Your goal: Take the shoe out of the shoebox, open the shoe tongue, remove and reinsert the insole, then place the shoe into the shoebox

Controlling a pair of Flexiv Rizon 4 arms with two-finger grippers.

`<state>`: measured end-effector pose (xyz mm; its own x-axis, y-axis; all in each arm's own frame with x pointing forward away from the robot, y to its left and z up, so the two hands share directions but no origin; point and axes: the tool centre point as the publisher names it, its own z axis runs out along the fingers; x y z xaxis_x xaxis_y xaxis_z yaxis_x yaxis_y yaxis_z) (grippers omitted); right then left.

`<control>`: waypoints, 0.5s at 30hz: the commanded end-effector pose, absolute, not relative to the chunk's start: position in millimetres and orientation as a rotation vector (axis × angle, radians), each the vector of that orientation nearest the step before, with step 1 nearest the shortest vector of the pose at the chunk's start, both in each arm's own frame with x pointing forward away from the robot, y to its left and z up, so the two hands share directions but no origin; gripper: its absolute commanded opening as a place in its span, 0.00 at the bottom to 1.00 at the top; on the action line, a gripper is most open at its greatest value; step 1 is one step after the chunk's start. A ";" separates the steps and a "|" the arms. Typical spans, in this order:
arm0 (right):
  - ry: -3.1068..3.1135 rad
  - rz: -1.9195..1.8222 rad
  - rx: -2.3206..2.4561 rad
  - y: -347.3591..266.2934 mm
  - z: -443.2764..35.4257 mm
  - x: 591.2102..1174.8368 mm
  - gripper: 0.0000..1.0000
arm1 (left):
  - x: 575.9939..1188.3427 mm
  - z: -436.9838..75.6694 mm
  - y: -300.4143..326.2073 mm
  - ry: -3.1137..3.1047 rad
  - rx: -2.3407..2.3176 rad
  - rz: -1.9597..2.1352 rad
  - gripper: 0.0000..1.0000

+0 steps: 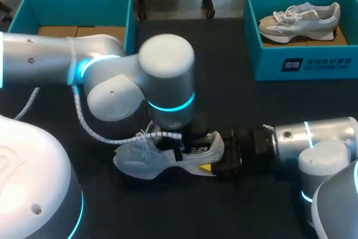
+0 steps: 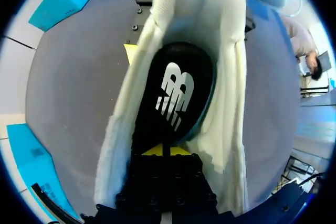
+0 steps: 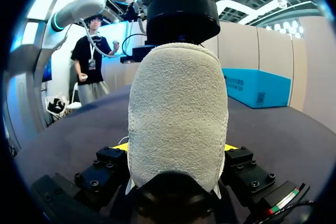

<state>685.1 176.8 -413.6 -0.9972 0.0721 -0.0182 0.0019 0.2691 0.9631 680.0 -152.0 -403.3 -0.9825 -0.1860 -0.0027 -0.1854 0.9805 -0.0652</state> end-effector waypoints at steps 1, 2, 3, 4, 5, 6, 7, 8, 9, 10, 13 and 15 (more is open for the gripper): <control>2.459 1.859 0.071 179.1 -412.4 682.5 0.00 | 685.4 -388.9 -130.3 3.169 -0.282 -0.349 0.00; 2.459 1.859 0.071 179.1 -412.4 682.5 0.00 | 684.6 -386.2 -129.3 3.183 -0.278 -0.390 0.00; 2.459 1.859 0.071 179.1 -412.4 682.5 0.00 | 683.8 -383.9 -128.4 3.198 -0.280 -0.431 0.00; 2.459 1.859 0.071 179.1 -412.4 682.5 0.00 | 683.5 -382.5 -127.7 3.208 -0.281 -0.457 0.00; 2.459 1.859 0.071 179.1 -412.4 682.5 0.00 | 683.0 -379.5 -126.3 3.218 -0.277 -0.508 0.00; 2.459 1.859 0.071 179.1 -412.4 682.5 0.00 | 682.3 -377.5 -125.4 3.220 -0.278 -0.537 0.00; 2.459 1.859 0.071 179.1 -412.4 682.5 0.00 | 681.7 -375.4 -124.5 3.226 -0.277 -0.574 0.00; 2.459 1.859 0.071 179.1 -412.4 682.5 0.00 | 681.3 -373.2 -123.4 3.225 -0.280 -0.599 0.00; 2.459 1.859 0.071 179.1 -412.4 682.5 0.00 | 681.3 -371.5 -122.8 3.225 -0.284 -0.622 0.00; 2.459 1.859 0.071 179.1 -412.4 682.5 0.00 | 681.4 -369.6 -121.9 3.232 -0.284 -0.653 0.00; 2.459 1.859 0.071 179.1 -412.4 682.5 0.00 | 681.5 -364.8 -119.4 3.251 -0.275 -0.739 0.00; 2.459 1.859 0.071 179.1 -412.4 682.5 0.00 | 681.4 -362.5 -118.5 3.259 -0.264 -0.782 0.00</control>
